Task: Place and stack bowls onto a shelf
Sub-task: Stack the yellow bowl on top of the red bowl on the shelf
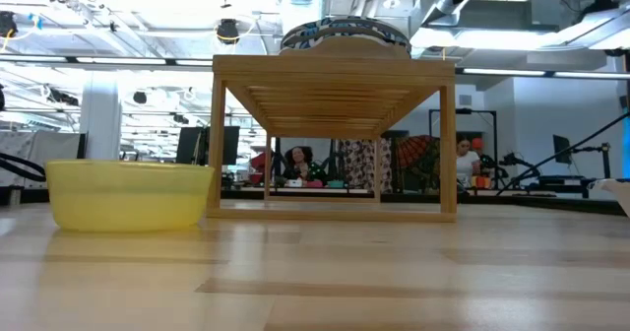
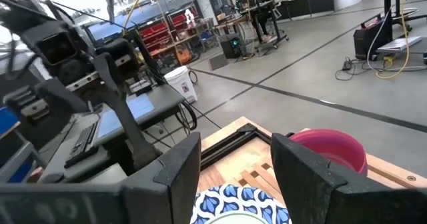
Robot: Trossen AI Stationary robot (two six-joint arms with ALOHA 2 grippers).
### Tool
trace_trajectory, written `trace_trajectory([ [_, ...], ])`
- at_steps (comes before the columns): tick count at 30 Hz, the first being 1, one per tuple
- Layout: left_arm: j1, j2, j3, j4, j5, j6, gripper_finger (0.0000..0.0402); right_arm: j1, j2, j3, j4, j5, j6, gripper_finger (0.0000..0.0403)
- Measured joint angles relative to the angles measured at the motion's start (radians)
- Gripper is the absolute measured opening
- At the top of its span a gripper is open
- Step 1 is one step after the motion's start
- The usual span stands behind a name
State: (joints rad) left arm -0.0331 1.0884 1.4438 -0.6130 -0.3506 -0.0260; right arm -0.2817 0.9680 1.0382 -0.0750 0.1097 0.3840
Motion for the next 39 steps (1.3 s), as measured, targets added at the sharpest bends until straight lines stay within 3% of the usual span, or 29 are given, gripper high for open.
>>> trace_trajectory([
  [7, -0.014, -0.303, -0.428, 0.471, -0.003, -0.073, 0.0178, 0.000, 0.000, 0.000, 0.000, -0.001, 0.000, 0.0207],
  [12, -0.014, -0.384, -0.544, 0.588, -0.004, -0.103, 0.0178, 0.000, 0.000, 0.000, 0.000, -0.001, 0.000, 0.0207],
  [21, -0.014, -0.389, -0.549, 0.519, 0.025, -0.142, 0.0178, 0.000, 0.000, 0.000, 0.000, -0.001, 0.000, 0.0207],
  [26, -0.015, -0.373, -0.549, 0.175, 0.126, -0.408, 0.0178, 0.000, 0.000, 0.000, 0.000, -0.006, 0.000, 0.0207],
  [30, -0.017, -0.296, -0.552, -0.142, 0.166, -0.689, 0.0178, 0.000, 0.000, 0.000, 0.000, -0.007, 0.000, 0.0207],
  [32, -0.033, -0.250, -0.569, -0.219, 0.180, -0.795, 0.0178, 0.000, 0.000, 0.000, -0.001, -0.007, 0.000, 0.0207],
  [35, -0.081, -0.181, -0.625, -0.195, 0.201, -0.901, 0.0178, -0.001, 0.000, 0.000, -0.010, -0.007, 0.000, 0.0207],
  [39, -0.165, -0.069, -0.704, -0.048, 0.226, -1.014, 0.0178, -0.001, 0.001, 0.000, -0.038, -0.007, 0.000, 0.0207],
])
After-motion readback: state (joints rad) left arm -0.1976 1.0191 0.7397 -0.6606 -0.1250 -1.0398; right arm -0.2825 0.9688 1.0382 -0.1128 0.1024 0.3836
